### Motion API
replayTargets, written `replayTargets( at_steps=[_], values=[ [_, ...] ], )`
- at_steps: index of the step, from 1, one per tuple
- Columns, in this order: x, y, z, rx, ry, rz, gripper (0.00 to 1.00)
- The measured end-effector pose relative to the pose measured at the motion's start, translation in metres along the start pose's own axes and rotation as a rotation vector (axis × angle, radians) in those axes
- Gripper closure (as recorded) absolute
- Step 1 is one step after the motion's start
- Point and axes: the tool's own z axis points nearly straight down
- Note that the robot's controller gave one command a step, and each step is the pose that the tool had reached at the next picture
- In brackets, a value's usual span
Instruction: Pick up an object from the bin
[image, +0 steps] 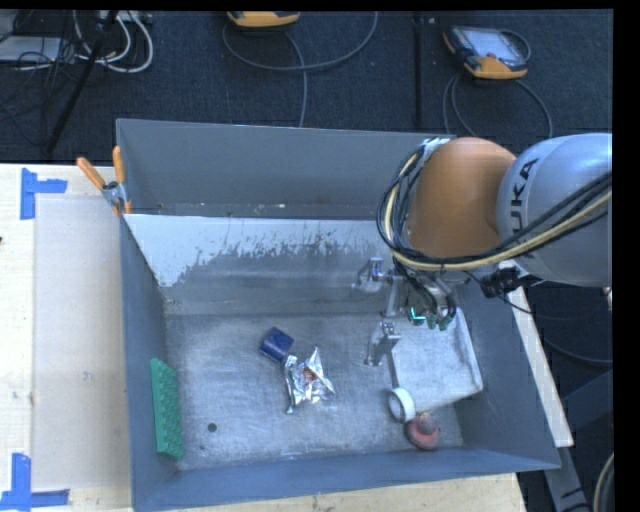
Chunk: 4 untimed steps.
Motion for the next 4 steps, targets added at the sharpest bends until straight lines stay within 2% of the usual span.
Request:
replayTargets(
  at_steps=[1, 2, 3, 4],
  values=[
    [0.011, 0.079, 0.07, 0.003, -0.009, -0.302, 0.0],
    [0.053, 0.09, 0.043, 0.0, -0.006, -0.232, 0.0],
    [0.054, 0.1, 0.027, 0.001, -0.01, -0.375, 0.0],
    [0.042, 0.097, 0.05, 0.003, -0.028, -0.538, 0.0]
  ],
)
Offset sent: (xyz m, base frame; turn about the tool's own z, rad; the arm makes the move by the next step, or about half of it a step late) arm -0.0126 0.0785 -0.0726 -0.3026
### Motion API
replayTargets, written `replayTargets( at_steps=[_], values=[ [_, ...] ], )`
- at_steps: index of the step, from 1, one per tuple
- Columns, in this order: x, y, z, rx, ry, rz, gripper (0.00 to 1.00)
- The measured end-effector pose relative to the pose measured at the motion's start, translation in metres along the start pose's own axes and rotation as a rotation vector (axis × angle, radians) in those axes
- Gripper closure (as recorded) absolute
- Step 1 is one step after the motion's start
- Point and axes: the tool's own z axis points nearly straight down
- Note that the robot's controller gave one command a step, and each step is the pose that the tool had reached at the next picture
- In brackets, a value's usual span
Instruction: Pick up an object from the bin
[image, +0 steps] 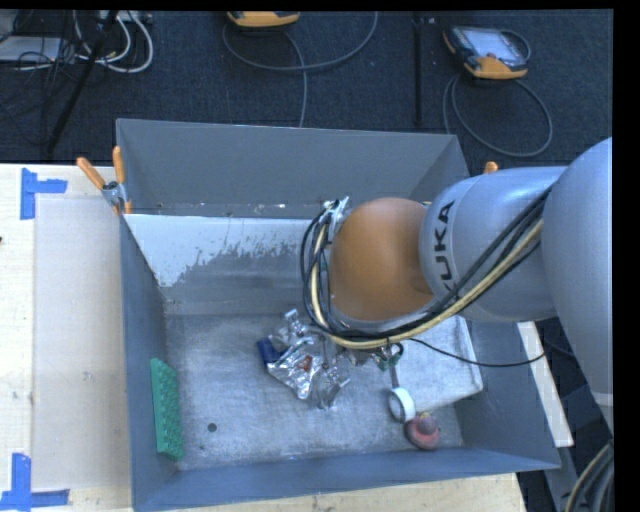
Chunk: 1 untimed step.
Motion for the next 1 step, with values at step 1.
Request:
replayTargets(
  at_steps=[1],
  values=[
    [-0.0295, -0.0081, 0.0089, 0.001, 0.006, -0.167, 0.0]
  ],
)
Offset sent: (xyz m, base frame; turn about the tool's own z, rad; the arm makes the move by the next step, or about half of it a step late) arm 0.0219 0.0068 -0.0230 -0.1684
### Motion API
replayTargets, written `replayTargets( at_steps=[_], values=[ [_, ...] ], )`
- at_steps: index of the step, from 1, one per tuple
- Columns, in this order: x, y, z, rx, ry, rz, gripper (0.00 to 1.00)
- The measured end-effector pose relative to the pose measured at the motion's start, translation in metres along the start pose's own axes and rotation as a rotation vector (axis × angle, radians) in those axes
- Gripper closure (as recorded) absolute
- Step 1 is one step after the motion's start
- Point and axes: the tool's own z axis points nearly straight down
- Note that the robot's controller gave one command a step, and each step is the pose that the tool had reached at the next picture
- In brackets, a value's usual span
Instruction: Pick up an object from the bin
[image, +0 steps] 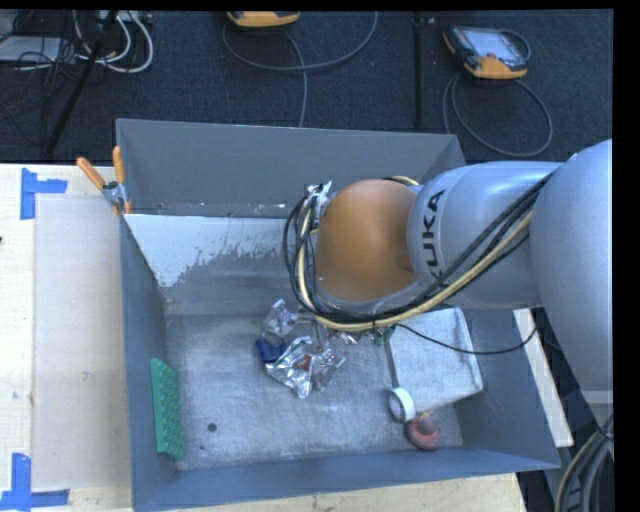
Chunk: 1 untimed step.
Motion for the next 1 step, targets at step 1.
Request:
replayTargets(
  at_steps=[1],
  values=[
    [-0.0081, -0.0021, -0.0044, 0.011, -0.036, 0.005, 1.0]
  ],
)
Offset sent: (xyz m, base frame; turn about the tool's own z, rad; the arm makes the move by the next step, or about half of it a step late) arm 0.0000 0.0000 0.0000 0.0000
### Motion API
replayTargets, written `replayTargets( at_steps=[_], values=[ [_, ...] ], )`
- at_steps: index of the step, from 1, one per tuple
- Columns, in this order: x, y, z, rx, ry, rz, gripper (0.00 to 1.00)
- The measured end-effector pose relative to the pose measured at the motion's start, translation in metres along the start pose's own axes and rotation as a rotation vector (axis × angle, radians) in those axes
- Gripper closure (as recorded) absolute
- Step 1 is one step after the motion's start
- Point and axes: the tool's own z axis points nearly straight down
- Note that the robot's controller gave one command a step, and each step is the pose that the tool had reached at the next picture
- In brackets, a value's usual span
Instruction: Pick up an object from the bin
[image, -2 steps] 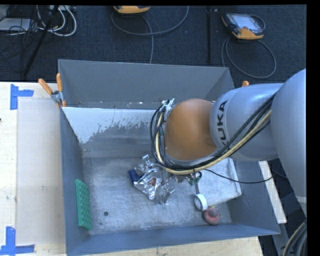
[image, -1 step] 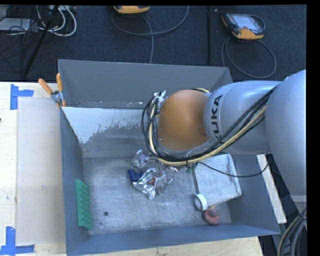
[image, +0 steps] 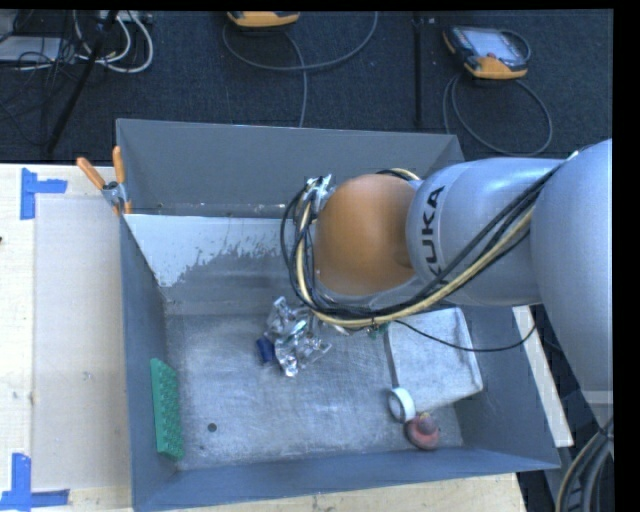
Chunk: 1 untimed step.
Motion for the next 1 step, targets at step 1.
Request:
replayTargets(
  at_steps=[1],
  values=[
    [0.0101, 0.0035, -0.0032, 0.002, 0.003, -0.003, 1.0]
  ],
)
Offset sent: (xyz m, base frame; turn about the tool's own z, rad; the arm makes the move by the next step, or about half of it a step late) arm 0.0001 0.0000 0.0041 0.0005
